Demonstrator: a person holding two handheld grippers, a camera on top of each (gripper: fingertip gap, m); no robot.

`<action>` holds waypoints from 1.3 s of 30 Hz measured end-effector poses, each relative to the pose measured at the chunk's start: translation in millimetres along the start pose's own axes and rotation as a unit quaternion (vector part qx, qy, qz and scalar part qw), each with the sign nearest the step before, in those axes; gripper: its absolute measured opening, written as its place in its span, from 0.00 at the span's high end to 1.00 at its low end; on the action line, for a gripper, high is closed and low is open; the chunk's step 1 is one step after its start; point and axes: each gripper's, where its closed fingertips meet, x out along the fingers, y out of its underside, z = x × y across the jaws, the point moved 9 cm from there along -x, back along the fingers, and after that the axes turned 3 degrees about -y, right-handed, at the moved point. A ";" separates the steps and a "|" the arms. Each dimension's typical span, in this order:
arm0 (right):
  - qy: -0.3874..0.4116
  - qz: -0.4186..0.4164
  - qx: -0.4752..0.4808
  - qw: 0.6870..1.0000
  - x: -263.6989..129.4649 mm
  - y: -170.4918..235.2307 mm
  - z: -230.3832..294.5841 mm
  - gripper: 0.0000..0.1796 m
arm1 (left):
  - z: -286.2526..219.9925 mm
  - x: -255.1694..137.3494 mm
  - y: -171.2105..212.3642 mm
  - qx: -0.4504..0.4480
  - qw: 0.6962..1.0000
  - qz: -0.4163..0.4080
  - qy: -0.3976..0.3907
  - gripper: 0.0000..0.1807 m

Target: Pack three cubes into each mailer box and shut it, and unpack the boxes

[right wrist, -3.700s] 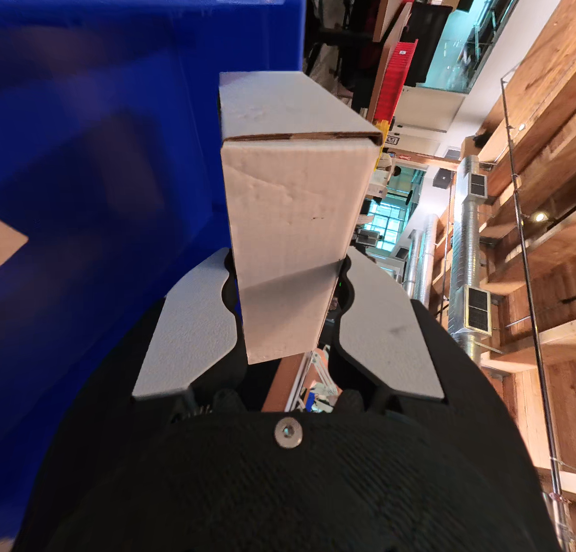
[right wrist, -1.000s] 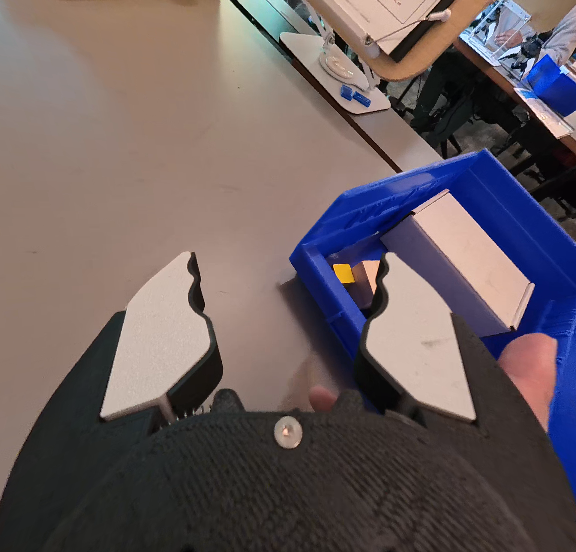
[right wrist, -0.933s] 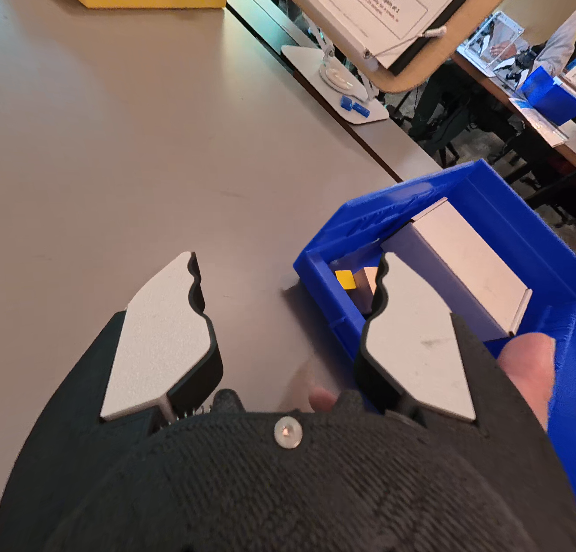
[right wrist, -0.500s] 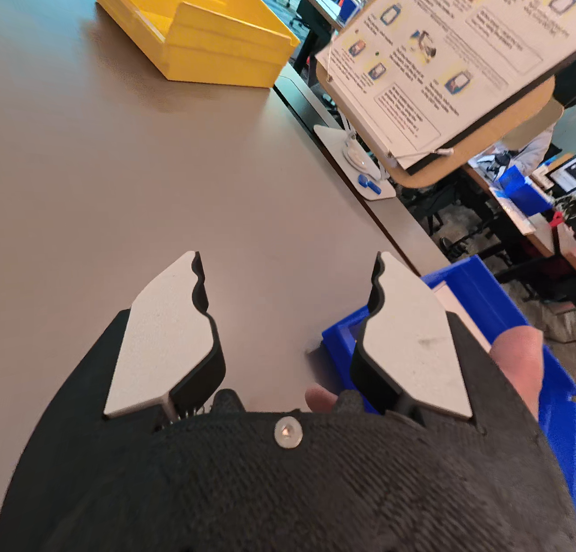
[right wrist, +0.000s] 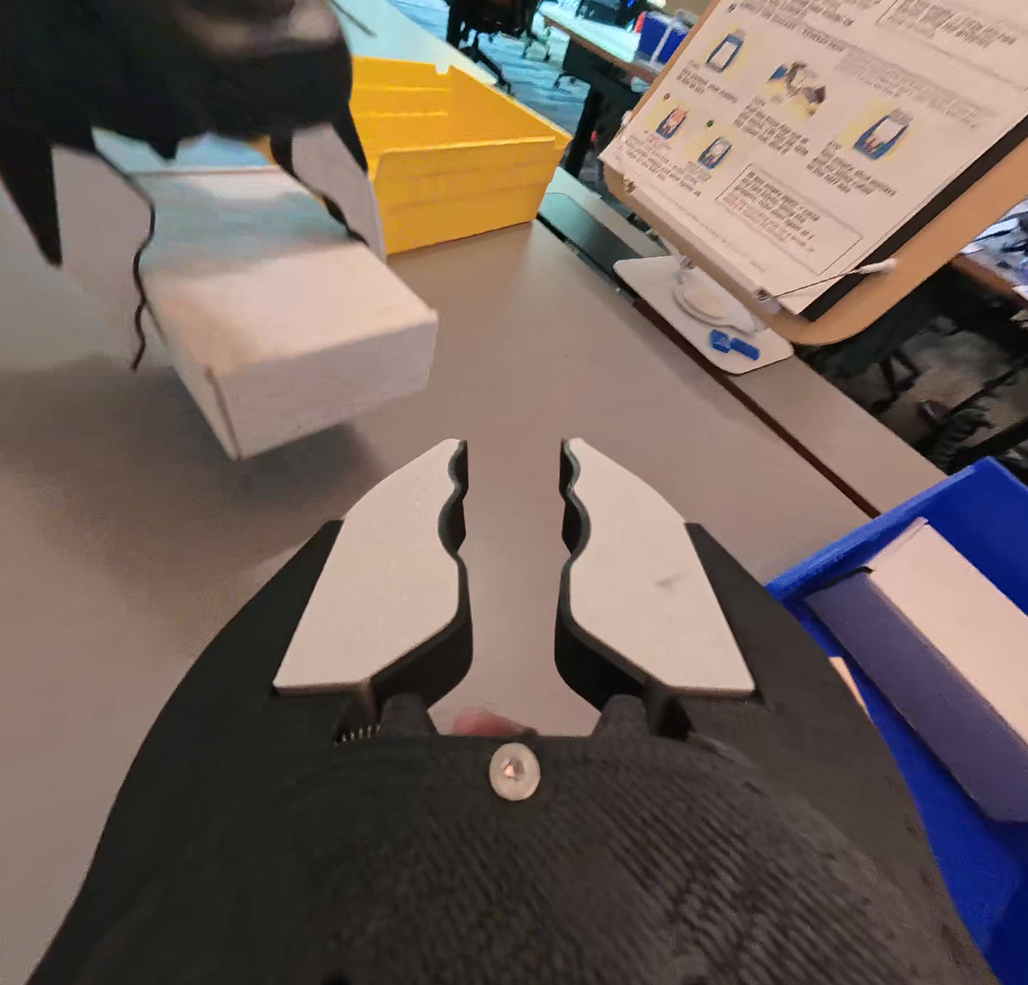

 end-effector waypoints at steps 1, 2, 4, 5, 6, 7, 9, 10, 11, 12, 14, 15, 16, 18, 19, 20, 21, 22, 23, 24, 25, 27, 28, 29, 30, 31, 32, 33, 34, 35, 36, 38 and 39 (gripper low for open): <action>-0.003 0.012 -0.005 1.000 2.2 2.6 1.7 0.85 | -12.1 9.8 -8.0 0.007 1.000 0.005 0.004 0.22; -0.004 0.028 -0.009 1.000 4.5 4.9 3.8 0.88 | -22.7 18.1 -15.0 0.016 1.000 0.006 0.009 0.23; -0.024 0.053 -0.013 0.998 7.6 6.1 9.4 0.89 | -38.2 30.7 -26.0 0.032 0.999 0.001 0.015 0.23; -0.040 0.053 -0.021 0.998 8.0 5.3 12.5 0.90 | -42.8 35.4 -29.8 0.034 0.999 -0.001 0.016 0.23; -0.062 0.050 -0.036 0.996 7.9 5.2 16.1 0.91 | -44.9 38.9 -32.6 0.036 0.999 -0.002 0.013 0.23; -0.085 0.048 -0.054 0.994 7.4 6.5 20.0 0.91 | -45.7 41.2 -34.4 0.039 0.999 -0.007 0.011 0.22; -0.126 0.057 -0.070 0.988 6.9 11.7 25.6 0.94 | -44.7 44.9 -36.3 0.047 0.998 -0.028 0.010 0.22; -0.138 0.063 -0.068 0.986 7.5 14.4 26.8 0.95 | -43.3 47.8 -36.4 0.045 0.998 -0.036 0.006 0.22; -0.147 0.069 -0.058 0.985 8.5 16.5 27.0 0.97 | -42.1 51.6 -36.1 0.043 0.998 -0.041 0.003 0.22; -0.154 0.071 -0.044 0.984 10.1 17.8 27.0 0.98 | -41.2 53.9 -35.6 0.042 0.998 -0.052 0.001 0.22; -0.176 0.069 -0.018 0.982 13.7 19.5 28.4 0.99 | -40.0 54.5 -34.2 0.038 0.996 -0.080 0.000 0.22; -0.187 0.068 -0.008 0.980 16.2 20.2 30.2 1.00 | -39.4 54.5 -32.9 0.036 0.995 -0.089 -0.003 0.22; -0.194 0.068 0.002 0.979 19.4 21.1 31.9 1.00 | -38.3 53.4 -31.4 0.032 0.995 -0.099 -0.011 0.23; -0.205 0.074 0.028 0.976 27.8 22.4 35.3 1.00 | -35.7 44.1 -28.7 0.013 0.989 -0.142 -0.030 0.29; -0.218 0.078 0.047 0.972 31.7 22.7 37.5 1.00 | -34.5 35.8 -26.8 -0.003 0.984 -0.176 -0.039 0.35; -0.232 0.081 0.071 0.967 35.4 23.1 39.6 1.00 | -33.5 25.9 -23.5 -0.017 0.976 -0.213 -0.044 0.39; -0.242 0.083 0.102 0.961 39.0 23.4 40.4 1.00 | -32.8 15.4 -18.7 -0.029 0.966 -0.251 -0.045 0.42; -0.254 0.085 0.138 0.954 42.4 24.1 40.6 1.00 | -32.9 5.1 -12.5 -0.041 0.955 -0.290 -0.040 0.46; -0.269 0.087 0.174 0.943 45.3 25.7 40.8 1.00 | -33.2 -4.5 -5.1 -0.055 0.943 -0.327 -0.032 0.49; -0.284 0.093 0.210 0.931 47.8 28.6 41.0 1.00 | -33.2 -12.7 2.9 -0.071 0.930 -0.360 -0.022 0.53; -0.297 0.103 0.244 0.917 50.4 32.7 41.0 1.00 | -33.0 -19.1 11.3 -0.087 0.917 -0.388 -0.010 0.57; -0.299 0.127 0.284 0.902 56.3 41.8 39.1 1.00 | -30.9 -24.6 28.9 -0.123 0.898 -0.422 0.009 0.67; -0.293 0.131 0.296 0.900 58.8 44.9 37.7 1.00 | -29.8 -24.0 37.6 -0.138 0.893 -0.428 0.019 0.68; -0.291 0.130 0.307 0.897 60.4 46.8 36.7 1.00 | -29.1 -21.9 45.9 -0.152 0.889 -0.431 0.031 0.68; -0.297 0.128 0.316 0.892 61.1 48.2 36.3 1.00 | -28.9 -19.2 53.5 -0.165 0.884 -0.435 0.046 0.68; -0.302 0.124 0.325 0.887 61.2 49.2 35.7 1.00 | -28.4 -16.7 60.0 -0.180 0.876 -0.443 0.062 0.68; -0.308 0.121 0.332 0.883 60.9 50.5 34.9 1.00 | -27.9 -14.6 65.6 -0.193 0.866 -0.455 0.079 0.68; -0.314 0.119 0.336 0.880 60.4 51.7 34.2 1.00 | -27.1 -13.2 70.6 -0.201 0.855 -0.469 0.094 0.67; -0.320 0.116 0.339 0.877 59.8 53.2 33.1 1.00 | -26.4 -12.3 75.0 -0.201 0.846 -0.484 0.102 0.66; -0.325 0.113 0.343 0.874 59.2 54.7 31.9 1.00 | -26.1 -11.7 79.2 -0.191 0.841 -0.496 0.102 0.66; -0.329 0.110 0.347 0.871 58.7 56.2 30.8 1.00 | -26.2 -10.7 83.0 -0.175 0.842 -0.503 0.088 0.65; -0.333 0.107 0.353 0.868 57.2 58.8 28.6 1.00 | -27.5 -7.1 89.3 -0.135 0.858 -0.495 0.034 0.61; -0.334 0.108 0.350 0.869 55.7 59.8 27.6 1.00 | -29.4 -5.4 91.9 -0.113 0.867 -0.484 0.012 0.59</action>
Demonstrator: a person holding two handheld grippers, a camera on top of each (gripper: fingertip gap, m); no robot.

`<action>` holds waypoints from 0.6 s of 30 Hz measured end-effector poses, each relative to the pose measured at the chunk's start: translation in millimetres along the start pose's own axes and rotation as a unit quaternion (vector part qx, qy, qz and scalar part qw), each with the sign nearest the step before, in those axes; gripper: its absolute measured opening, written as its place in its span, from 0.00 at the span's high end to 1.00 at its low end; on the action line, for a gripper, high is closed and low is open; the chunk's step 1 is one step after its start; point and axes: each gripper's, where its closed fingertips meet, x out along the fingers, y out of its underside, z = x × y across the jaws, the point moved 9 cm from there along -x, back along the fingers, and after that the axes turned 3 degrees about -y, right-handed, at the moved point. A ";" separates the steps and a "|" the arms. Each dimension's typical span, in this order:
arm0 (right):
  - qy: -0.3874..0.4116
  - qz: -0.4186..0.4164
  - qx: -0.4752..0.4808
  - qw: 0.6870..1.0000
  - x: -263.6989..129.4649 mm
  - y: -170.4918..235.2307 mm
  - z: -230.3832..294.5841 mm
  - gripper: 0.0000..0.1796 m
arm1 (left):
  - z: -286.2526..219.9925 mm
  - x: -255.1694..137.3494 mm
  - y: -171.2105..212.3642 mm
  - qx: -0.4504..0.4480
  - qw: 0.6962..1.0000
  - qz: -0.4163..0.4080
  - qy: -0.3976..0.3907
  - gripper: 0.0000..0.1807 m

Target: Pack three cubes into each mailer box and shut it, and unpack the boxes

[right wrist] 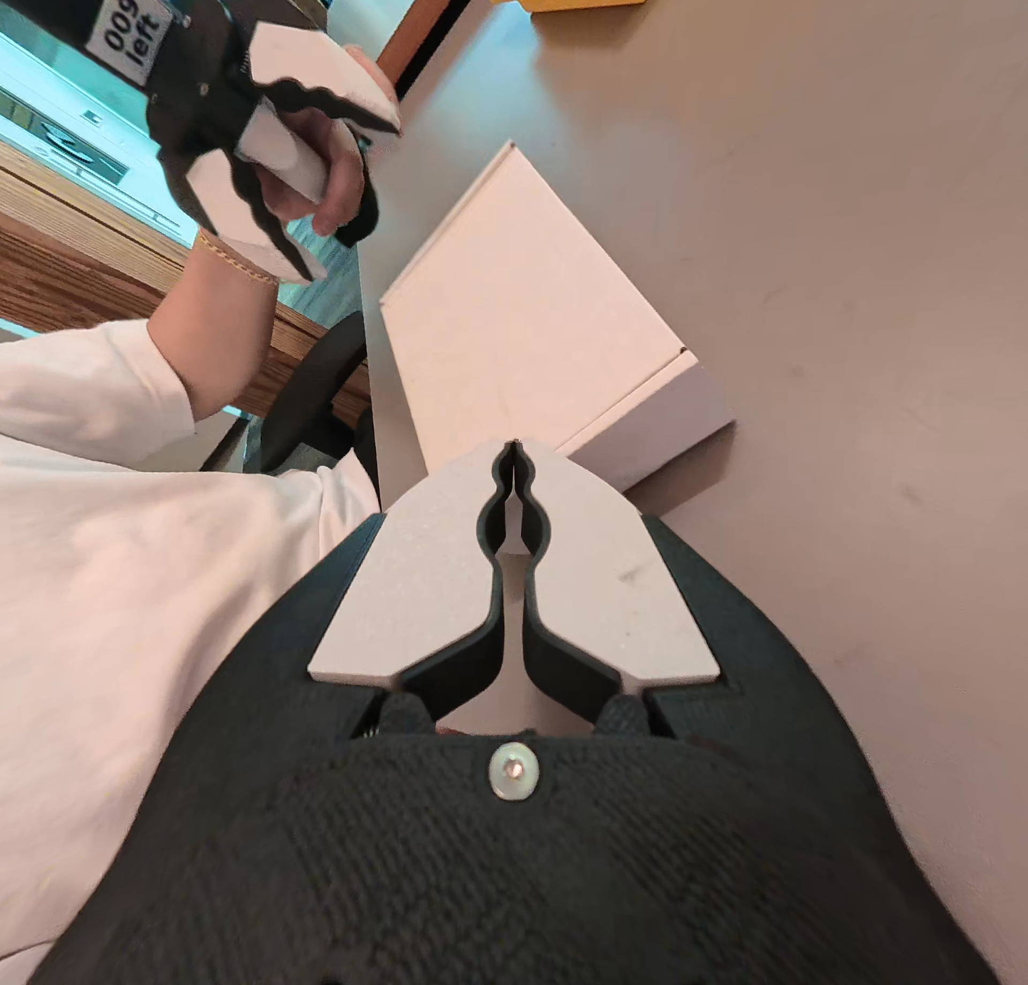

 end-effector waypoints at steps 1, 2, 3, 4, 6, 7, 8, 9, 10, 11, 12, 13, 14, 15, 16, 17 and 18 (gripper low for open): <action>0.004 0.002 -0.003 1.000 -2.2 0.6 -0.3 1.00 | -1.3 -1.2 2.6 0.017 1.000 0.010 -0.006 0.57; 0.011 0.003 -0.006 1.000 -4.5 1.1 -1.0 1.00 | -2.1 -2.1 4.2 0.011 1.000 0.014 -0.006 0.56; 0.016 0.004 -0.007 1.000 -6.5 1.6 -1.6 1.00 | -0.5 -2.3 5.0 -0.017 1.000 0.011 -0.011 0.57; 0.018 0.006 -0.009 1.000 -7.7 2.4 -1.9 1.00 | 3.8 -1.7 6.5 -0.066 0.997 0.013 -0.027 0.57; 0.018 0.004 -0.011 1.000 -7.9 2.8 -2.2 1.00 | 14.9 1.1 13.5 -0.191 0.979 0.039 -0.053 0.53; 0.014 0.002 -0.010 1.000 -7.2 2.6 -2.3 1.00 | 18.0 3.3 18.1 -0.270 0.961 0.052 -0.039 0.52; 0.011 0.000 -0.010 1.000 -6.3 2.2 -2.3 1.00 | 20.0 6.5 22.3 -0.356 0.932 0.065 -0.005 0.51; 0.009 0.000 -0.010 1.000 -5.4 1.8 -2.1 1.00 | 21.4 10.5 24.3 -0.429 0.900 0.063 0.044 0.51; 0.008 0.000 -0.011 1.000 -4.9 1.6 -1.9 1.00 | 22.1 12.9 25.7 -0.486 0.868 0.048 0.091 0.50; 0.009 0.001 -0.013 1.000 -4.7 1.7 -1.7 1.00 | 24.1 14.9 27.6 -0.531 0.839 0.032 0.117 0.50; 0.010 0.002 -0.015 1.000 -5.1 1.9 -1.6 1.00 | 26.8 16.2 28.9 -0.558 0.820 0.014 0.129 0.50; 0.012 0.002 -0.016 1.000 -5.9 2.3 -1.7 1.00 | 28.7 16.7 30.4 -0.568 0.812 0.004 0.132 0.51; 0.014 0.003 -0.017 1.000 -7.1 2.8 -2.2 1.00 | 30.2 16.6 32.3 -0.572 0.811 0.007 0.126 0.50; 0.016 0.004 -0.017 1.000 -8.6 3.5 -2.9 1.00 | 31.5 16.2 33.1 -0.570 0.814 0.008 0.116 0.50; 0.017 0.004 -0.017 1.000 -10.0 4.3 -3.7 1.00 | 32.5 15.1 32.3 -0.563 0.819 0.000 0.112 0.50; 0.016 0.003 -0.016 1.000 -11.0 4.9 -4.4 1.00 | 33.3 13.1 29.8 -0.551 0.827 -0.013 0.113 0.50; 0.014 0.002 -0.014 1.000 -11.1 5.1 -4.8 1.00 | 34.1 10.1 25.4 -0.524 0.843 -0.034 0.111 0.52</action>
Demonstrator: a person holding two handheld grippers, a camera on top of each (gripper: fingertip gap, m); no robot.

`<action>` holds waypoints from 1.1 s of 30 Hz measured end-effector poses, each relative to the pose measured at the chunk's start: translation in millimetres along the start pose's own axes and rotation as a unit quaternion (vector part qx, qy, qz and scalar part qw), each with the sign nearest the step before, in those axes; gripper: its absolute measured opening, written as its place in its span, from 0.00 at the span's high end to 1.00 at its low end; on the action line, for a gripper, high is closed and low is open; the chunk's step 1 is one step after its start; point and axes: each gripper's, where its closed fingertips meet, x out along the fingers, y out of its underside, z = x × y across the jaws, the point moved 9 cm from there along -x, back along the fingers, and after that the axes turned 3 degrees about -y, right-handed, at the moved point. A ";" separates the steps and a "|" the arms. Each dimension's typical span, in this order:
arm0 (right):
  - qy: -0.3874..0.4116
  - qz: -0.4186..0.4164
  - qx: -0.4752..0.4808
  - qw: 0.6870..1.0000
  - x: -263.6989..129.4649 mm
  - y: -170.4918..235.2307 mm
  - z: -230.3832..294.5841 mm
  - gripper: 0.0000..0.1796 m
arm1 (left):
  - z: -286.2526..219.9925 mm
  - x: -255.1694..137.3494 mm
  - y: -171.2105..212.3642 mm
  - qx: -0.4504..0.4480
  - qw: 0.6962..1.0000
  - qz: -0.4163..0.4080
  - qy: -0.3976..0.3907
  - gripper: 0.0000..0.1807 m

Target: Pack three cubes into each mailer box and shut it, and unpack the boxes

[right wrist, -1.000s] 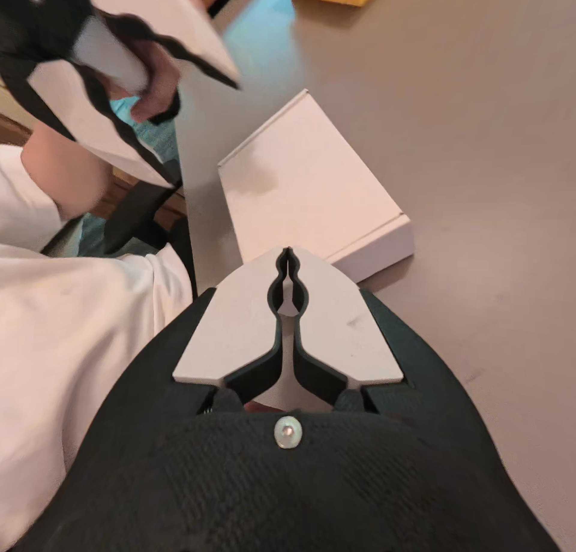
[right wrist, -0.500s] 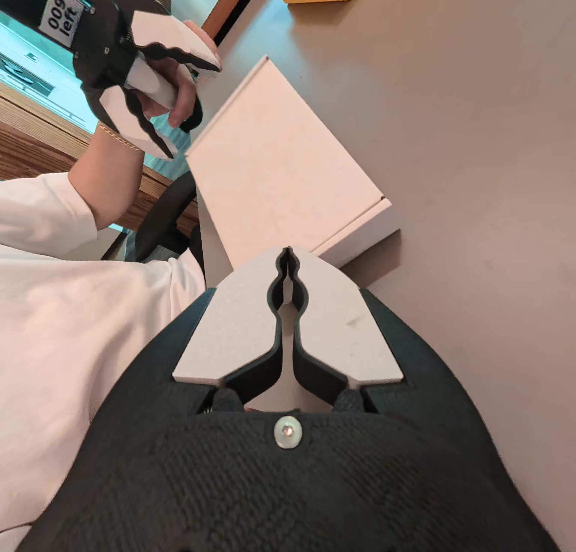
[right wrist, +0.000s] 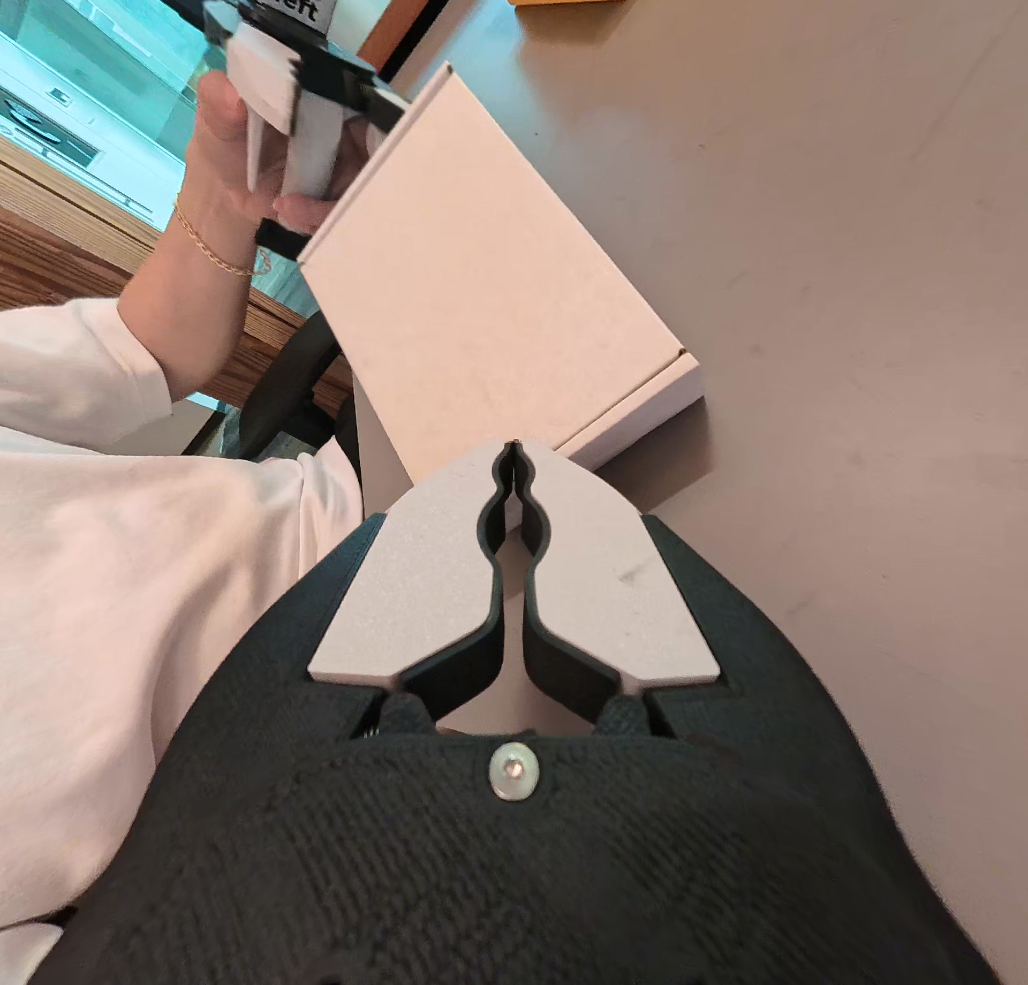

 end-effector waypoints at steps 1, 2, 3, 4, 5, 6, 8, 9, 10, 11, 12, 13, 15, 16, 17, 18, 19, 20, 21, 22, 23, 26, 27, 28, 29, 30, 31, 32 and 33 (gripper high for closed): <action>-0.003 -0.001 0.001 1.000 0.6 -0.3 -0.1 1.00 | -5.5 -3.0 -2.3 0.058 0.998 -0.017 0.001 0.53; -0.004 -0.003 -0.001 1.000 1.6 -1.0 0.2 1.00 | -11.6 -6.2 -3.6 0.137 0.990 -0.032 -0.013 0.52; -0.004 -0.002 -0.004 1.000 2.6 -1.6 0.8 1.00 | -18.8 -9.3 -3.1 0.228 0.972 -0.042 -0.037 0.50; -0.003 -0.002 -0.006 1.000 3.2 -2.2 1.2 1.00 | -26.5 -11.9 -0.5 0.325 0.942 -0.045 -0.066 0.47; -0.002 -0.001 -0.008 1.000 3.5 -2.4 1.4 1.00 | -33.7 -13.5 4.5 0.422 0.901 -0.040 -0.097 0.45; -0.002 -0.001 -0.008 1.000 3.3 -2.5 1.3 1.00 | -40.9 -14.1 10.4 0.503 0.853 -0.035 -0.132 0.45; -0.001 -0.005 -0.005 1.000 2.2 -2.0 0.3 1.00 | -57.8 -9.3 24.6 0.627 0.756 -0.026 -0.185 0.45; -0.002 -0.006 -0.004 1.000 1.8 -1.7 -0.2 1.00 | -64.8 -3.5 34.1 0.677 0.706 -0.011 -0.207 0.45; -0.003 -0.007 -0.003 1.000 1.6 -1.6 -0.7 1.00 | -69.1 4.4 44.4 0.723 0.650 0.014 -0.236 0.45; -0.004 -0.008 -0.001 1.000 1.6 -1.6 -1.0 1.00 | -70.5 13.2 54.8 0.762 0.587 0.047 -0.269 0.44; -0.005 -0.010 0.000 1.000 1.8 -1.8 -1.1 1.00 | -70.1 22.2 64.4 0.795 0.520 0.077 -0.303 0.43; -0.006 -0.011 0.000 1.000 2.1 -2.0 -1.1 1.00 | -69.3 30.6 73.1 0.820 0.456 0.093 -0.333 0.42; -0.008 -0.013 -0.001 1.000 3.5 -2.5 -0.5 1.00 | -68.2 45.9 88.8 0.848 0.363 0.098 -0.372 0.43; -0.010 -0.013 -0.001 1.000 4.1 -2.6 -0.2 1.00 | -66.3 52.5 95.5 0.853 0.333 0.105 -0.388 0.43; -0.011 -0.014 -0.001 1.000 4.4 -2.6 -0.1 1.00 | -63.6 58.3 101.2 0.853 0.309 0.119 -0.404 0.43; -0.011 -0.015 -0.002 1.000 4.6 -2.5 -0.1 1.00 | -60.1 63.6 106.0 0.850 0.289 0.138 -0.419 0.43; -0.011 -0.016 -0.002 1.000 4.3 -2.4 -0.4 1.00 | -55.6 67.9 109.2 0.841 0.275 0.163 -0.436 0.43; -0.012 -0.017 -0.001 1.000 3.8 -2.1 -0.9 1.00 | -50.8 71.9 111.6 0.832 0.265 0.184 -0.451 0.43; -0.013 -0.018 0.001 1.000 2.9 -1.6 -1.7 1.00 | -46.9 75.8 112.4 0.825 0.254 0.193 -0.467 0.43; -0.013 -0.020 0.004 1.000 1.8 -1.0 -2.7 1.00 | -43.3 79.5 112.3 0.819 0.243 0.196 -0.482 0.43; -0.013 -0.021 0.006 1.000 0.7 -0.4 -3.6 1.00 | -40.1 82.7 111.6 0.814 0.231 0.202 -0.494 0.44; -0.019 -0.027 0.013 0.999 -1.1 1.3 -5.9 1.00 | -37.1 91.0 106.2 0.809 0.170 0.187 -0.531 0.44; -0.020 -0.028 0.014 0.999 -1.4 1.6 -6.3 1.00 | -36.1 93.6 104.4 0.807 0.157 0.174 -0.542 0.46; -0.021 -0.028 0.014 0.999 -1.5 1.8 -6.4 1.00 | -35.3 95.6 102.6 0.806 0.147 0.159 -0.551 0.50; -0.022 -0.028 0.014 0.999 -1.2 1.8 -6.3 1.00 | -35.1 96.5 101.0 0.805 0.142 0.147 -0.557 0.57; -0.024 -0.028 0.014 0.999 -0.6 1.5 -6.0 1.00 | -35.0 96.4 99.8 0.805 0.148 0.144 -0.556 0.59; -0.020 -0.029 0.013 0.999 -0.7 0.7 -5.9 1.00 | -35.1 96.3 98.7 0.808 0.158 0.143 -0.549 0.59; -0.013 -0.029 0.010 0.999 -1.6 -0.5 -5.5 1.00 | -35.2 95.8 97.4 0.809 0.170 0.142 -0.545 0.59; -0.009 -0.030 0.003 0.999 -3.2 -2.0 -4.2 1.00 | -35.3 95.1 95.5 0.807 0.182 0.143 -0.544 0.59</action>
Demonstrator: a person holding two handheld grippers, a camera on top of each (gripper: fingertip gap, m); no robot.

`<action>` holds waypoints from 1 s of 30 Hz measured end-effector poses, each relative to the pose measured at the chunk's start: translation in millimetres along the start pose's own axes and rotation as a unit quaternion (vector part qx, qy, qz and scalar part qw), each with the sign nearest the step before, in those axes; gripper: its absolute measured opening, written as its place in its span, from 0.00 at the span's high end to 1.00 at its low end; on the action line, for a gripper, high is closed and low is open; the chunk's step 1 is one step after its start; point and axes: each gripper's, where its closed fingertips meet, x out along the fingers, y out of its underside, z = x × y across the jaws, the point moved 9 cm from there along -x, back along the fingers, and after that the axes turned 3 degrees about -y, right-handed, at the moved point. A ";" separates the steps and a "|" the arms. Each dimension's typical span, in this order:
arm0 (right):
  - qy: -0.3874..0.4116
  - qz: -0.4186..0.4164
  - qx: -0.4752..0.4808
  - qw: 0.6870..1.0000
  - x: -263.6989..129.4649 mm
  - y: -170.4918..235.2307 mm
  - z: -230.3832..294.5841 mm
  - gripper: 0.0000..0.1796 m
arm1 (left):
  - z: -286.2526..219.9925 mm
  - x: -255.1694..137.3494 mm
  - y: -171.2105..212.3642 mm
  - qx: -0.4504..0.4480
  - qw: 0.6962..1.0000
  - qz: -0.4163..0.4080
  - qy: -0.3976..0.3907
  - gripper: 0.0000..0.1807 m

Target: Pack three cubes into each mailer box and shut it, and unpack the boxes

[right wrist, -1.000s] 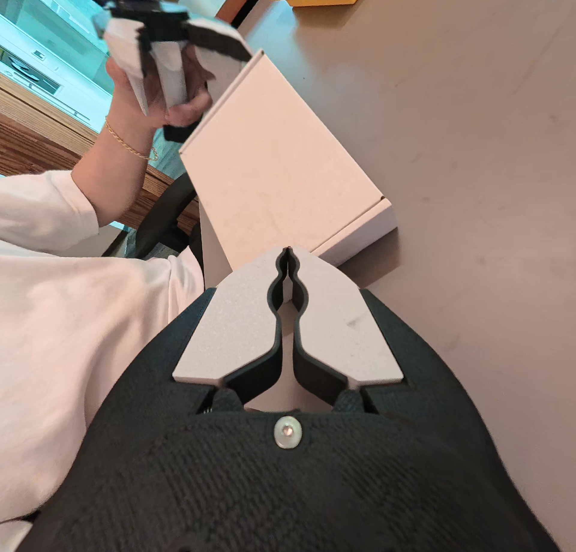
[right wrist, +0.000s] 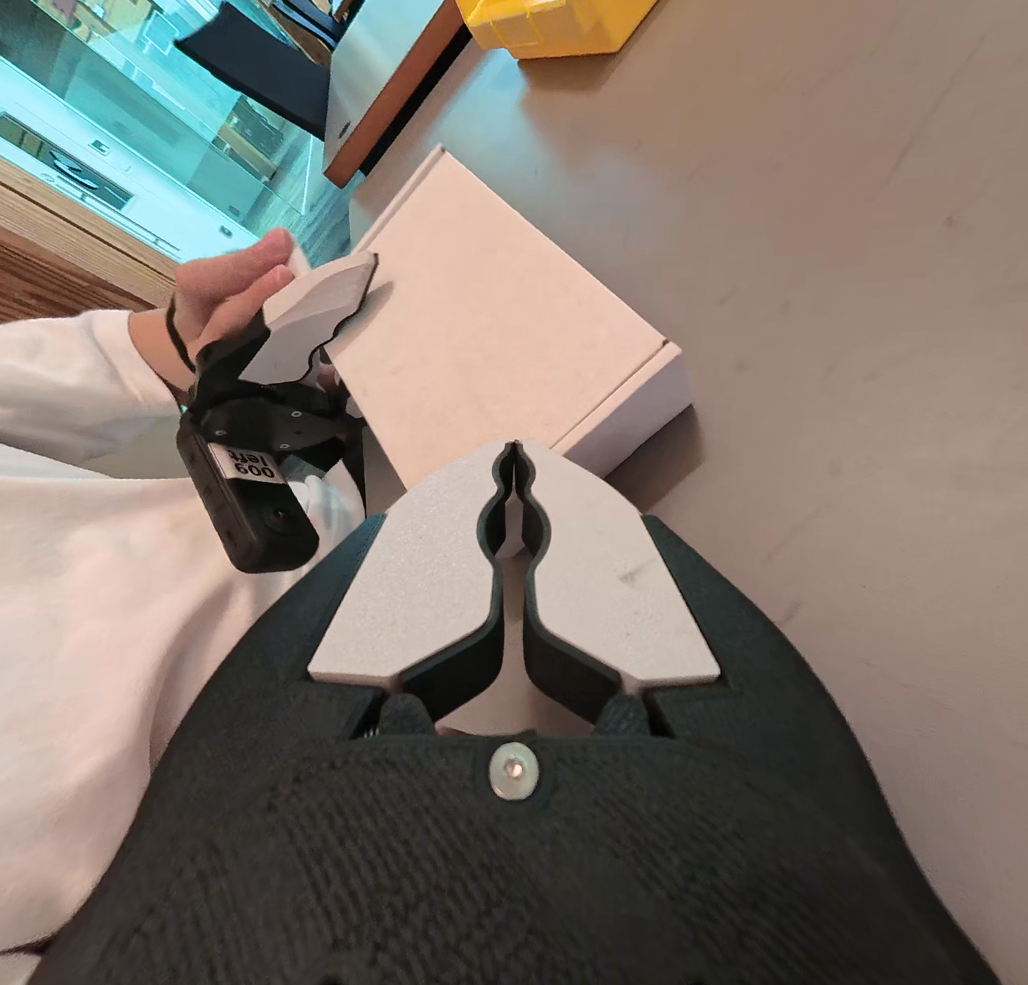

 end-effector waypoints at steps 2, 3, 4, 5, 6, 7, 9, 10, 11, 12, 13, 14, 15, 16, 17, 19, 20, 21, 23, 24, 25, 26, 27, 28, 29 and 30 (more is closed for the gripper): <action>-0.008 -0.028 -0.021 0.999 -7.0 -7.1 7.0 0.93 | 4.8 2.8 5.2 -0.004 1.000 -0.015 0.012 0.59; -0.004 -0.054 -0.031 0.998 -12.9 -12.8 11.3 0.89 | 9.0 4.5 8.7 -0.011 0.999 -0.025 0.020 0.59; 0.003 -0.083 -0.046 0.996 -20.1 -18.8 16.2 0.88 | 14.7 6.4 12.6 -0.028 0.998 -0.039 0.036 0.60; 0.010 -0.110 -0.066 0.992 -27.6 -24.1 22.1 0.86 | 21.8 8.7 17.4 -0.057 0.995 -0.049 0.059 0.60; 0.018 -0.134 -0.092 0.987 -35.0 -28.3 28.8 0.83 | 30.5 11.4 22.7 -0.094 0.990 -0.060 0.089 0.60; 0.026 -0.154 -0.120 0.980 -42.0 -30.9 35.8 0.80 | 40.5 14.4 28.8 -0.132 0.981 -0.070 0.124 0.60; 0.045 -0.175 -0.179 0.967 -53.9 -31.9 48.9 0.73 | 62.1 19.4 42.0 -0.199 0.954 -0.099 0.199 0.60; 0.061 -0.179 -0.208 0.960 -58.7 -31.6 54.2 0.71 | 72.5 22.0 49.0 -0.232 0.936 -0.110 0.242 0.59; 0.076 -0.181 -0.235 0.952 -62.5 -30.8 58.7 0.68 | 81.7 24.6 56.0 -0.259 0.913 -0.122 0.289 0.60; 0.089 -0.180 -0.261 0.944 -64.9 -29.6 62.9 0.67 | 89.7 27.6 63.0 -0.282 0.890 -0.133 0.333 0.60; 0.096 -0.177 -0.284 0.937 -66.0 -28.4 66.4 0.65 | 95.9 30.8 69.9 -0.297 0.865 -0.143 0.377 0.60; 0.102 -0.171 -0.302 0.932 -65.8 -27.3 69.2 0.64 | 100.0 34.0 76.2 -0.304 0.841 -0.155 0.421 0.60; 0.108 -0.163 -0.320 0.927 -64.5 -26.4 71.2 0.64 | 101.9 37.3 81.8 -0.304 0.817 -0.164 0.462 0.60; 0.117 -0.154 -0.337 0.921 -62.3 -25.9 72.3 0.63 | 102.0 40.7 86.5 -0.300 0.796 -0.174 0.497 0.60; 0.124 -0.146 -0.352 0.916 -59.4 -25.6 73.1 0.62 | 100.1 44.2 89.9 -0.295 0.777 -0.179 0.527 0.60; 0.127 -0.122 -0.374 0.910 -51.4 -23.9 74.2 0.61 | 92.2 51.5 92.4 -0.286 0.749 -0.180 0.570 0.60; 0.127 -0.109 -0.387 0.907 -46.5 -22.7 74.4 0.60 | 86.5 55.1 91.9 -0.280 0.743 -0.178 0.582 0.60; 0.127 -0.096 -0.400 0.903 -41.4 -21.4 74.4 0.59 | 80.3 58.2 90.7 -0.274 0.741 -0.176 0.587 0.60; 0.127 -0.073 -0.420 0.896 -30.7 -19.7 74.4 0.57 | 68.1 63.4 86.3 -0.272 0.739 -0.168 0.593 0.60; 0.126 -0.064 -0.426 0.894 -25.5 -19.3 74.4 0.57 | 62.2 64.9 83.5 -0.272 0.738 -0.166 0.595 0.60; 0.123 -0.057 -0.428 0.894 -20.8 -19.0 74.3 0.56 | 56.3 65.5 80.7 -0.271 0.736 -0.165 0.598 0.60; 0.120 -0.052 -0.428 0.894 -16.4 -18.9 74.2 0.55 | 50.6 65.2 78.1 -0.267 0.734 -0.162 0.603 0.60; 0.118 -0.048 -0.429 0.894 -12.6 -18.9 74.1 0.55 | 45.9 65.0 75.4 -0.266 0.734 -0.162 0.604 0.60; 0.118 -0.046 -0.431 0.894 -9.0 -19.0 73.9 0.55 | 42.9 64.9 73.4 -0.270 0.731 -0.165 0.604 0.60; 0.120 -0.042 -0.432 0.893 -5.5 -19.0 73.4 0.55 | 43.4 64.9 72.8 -0.283 0.724 -0.173 0.605 0.60; 0.124 -0.036 -0.434 0.892 -2.0 -19.0 72.5 0.55 | 42.5 65.4 73.2 -0.286 0.722 -0.172 0.606 0.60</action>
